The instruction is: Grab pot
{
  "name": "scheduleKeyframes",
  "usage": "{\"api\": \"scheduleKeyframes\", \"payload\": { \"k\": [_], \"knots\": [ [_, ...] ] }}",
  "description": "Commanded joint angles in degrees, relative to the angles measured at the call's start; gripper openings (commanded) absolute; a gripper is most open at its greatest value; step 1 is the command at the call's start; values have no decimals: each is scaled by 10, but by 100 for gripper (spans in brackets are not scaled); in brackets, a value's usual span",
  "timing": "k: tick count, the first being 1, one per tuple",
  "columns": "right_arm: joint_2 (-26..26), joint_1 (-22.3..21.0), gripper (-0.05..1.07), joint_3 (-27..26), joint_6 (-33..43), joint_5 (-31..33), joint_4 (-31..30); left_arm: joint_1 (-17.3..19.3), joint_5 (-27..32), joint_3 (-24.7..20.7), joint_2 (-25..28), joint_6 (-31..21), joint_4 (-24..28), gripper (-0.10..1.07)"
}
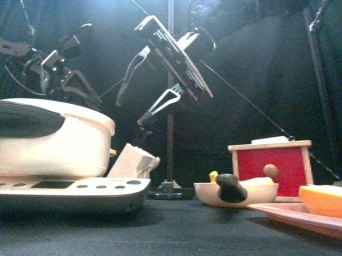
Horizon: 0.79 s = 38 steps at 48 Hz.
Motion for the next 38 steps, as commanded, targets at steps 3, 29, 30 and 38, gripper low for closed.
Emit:
{"api": "scheduleKeyframes", "payload": {
  "k": [3,29,30,38],
  "knots": [
    [-11,2,86,-36,-3,66,41,4,-4,20,-5,1,4,84],
    [111,-4,86,-294,-434,282,342,10,-9,34,-18,1,14,84],
    [114,-4,86,-301,-445,282,346,11,-9,34,-18,1,14,84],
    [132,-4,85,-326,-480,289,355,11,-9,40,-20,0,14,84]
  ]
}}
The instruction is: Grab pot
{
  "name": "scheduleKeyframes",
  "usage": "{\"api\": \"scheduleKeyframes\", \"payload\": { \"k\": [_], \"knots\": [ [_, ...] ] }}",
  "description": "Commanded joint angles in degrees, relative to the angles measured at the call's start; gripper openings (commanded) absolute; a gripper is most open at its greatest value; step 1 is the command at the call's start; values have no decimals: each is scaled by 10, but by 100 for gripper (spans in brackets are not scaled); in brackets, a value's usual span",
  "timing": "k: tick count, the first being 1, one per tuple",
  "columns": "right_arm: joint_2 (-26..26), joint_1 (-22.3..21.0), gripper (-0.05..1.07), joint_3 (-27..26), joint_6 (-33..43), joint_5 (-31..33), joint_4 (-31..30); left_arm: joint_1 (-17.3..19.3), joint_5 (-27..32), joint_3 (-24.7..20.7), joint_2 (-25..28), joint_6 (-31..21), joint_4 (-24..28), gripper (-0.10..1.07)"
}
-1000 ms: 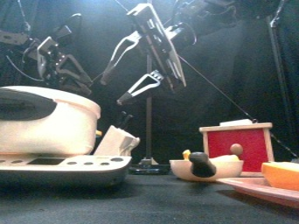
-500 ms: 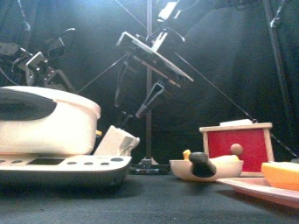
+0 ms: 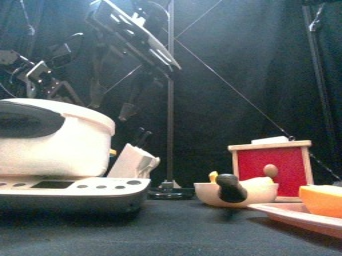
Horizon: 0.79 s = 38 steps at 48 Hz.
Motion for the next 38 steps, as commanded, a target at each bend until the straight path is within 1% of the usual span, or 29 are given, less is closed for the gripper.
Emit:
{"api": "scheduleKeyframes", "payload": {
  "k": [1,5,19,38],
  "knots": [
    [-10,-3,85,-21,-9,3,4,2,-5,-4,-1,-1,1,84],
    [0,-3,85,-17,-14,-1,11,3,-5,-2,-1,-1,1,84],
    [6,0,85,-14,-25,-10,32,3,-5,2,-1,-1,0,84],
    [35,-4,85,-6,-25,-10,33,7,-5,3,-1,0,2,84]
  ]
}}
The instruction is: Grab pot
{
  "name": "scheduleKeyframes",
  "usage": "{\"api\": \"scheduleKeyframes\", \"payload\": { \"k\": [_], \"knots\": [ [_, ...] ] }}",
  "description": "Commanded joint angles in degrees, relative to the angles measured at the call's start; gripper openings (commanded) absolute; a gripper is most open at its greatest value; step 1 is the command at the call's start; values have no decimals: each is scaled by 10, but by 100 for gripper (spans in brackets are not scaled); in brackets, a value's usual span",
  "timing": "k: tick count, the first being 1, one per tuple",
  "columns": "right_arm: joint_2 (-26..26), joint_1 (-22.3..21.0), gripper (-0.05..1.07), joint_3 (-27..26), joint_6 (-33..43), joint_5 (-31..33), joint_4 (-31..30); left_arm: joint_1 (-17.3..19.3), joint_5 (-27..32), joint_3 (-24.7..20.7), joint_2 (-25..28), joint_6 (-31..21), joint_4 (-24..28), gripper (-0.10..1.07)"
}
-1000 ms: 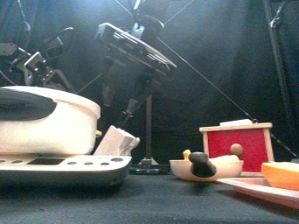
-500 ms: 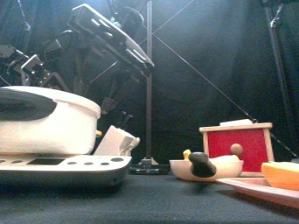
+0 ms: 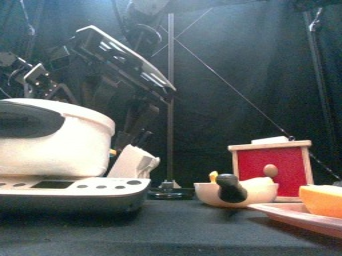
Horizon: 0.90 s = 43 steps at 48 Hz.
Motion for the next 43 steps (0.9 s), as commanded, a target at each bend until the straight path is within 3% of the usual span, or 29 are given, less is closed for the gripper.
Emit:
{"api": "scheduleKeyframes", "payload": {
  "k": [1,9,27,43],
  "knots": [
    [-12,-2,85,-6,-2,-3,0,4,-5,-6,1,0,2,84],
    [-4,-4,79,-5,-2,-3,-1,4,-5,-5,1,0,2,84],
    [-9,-8,37,-5,-2,0,-4,4,-5,-4,1,0,1,84],
    [-34,-9,35,-7,-2,2,-17,4,-3,-4,1,0,1,84]
  ]
}}
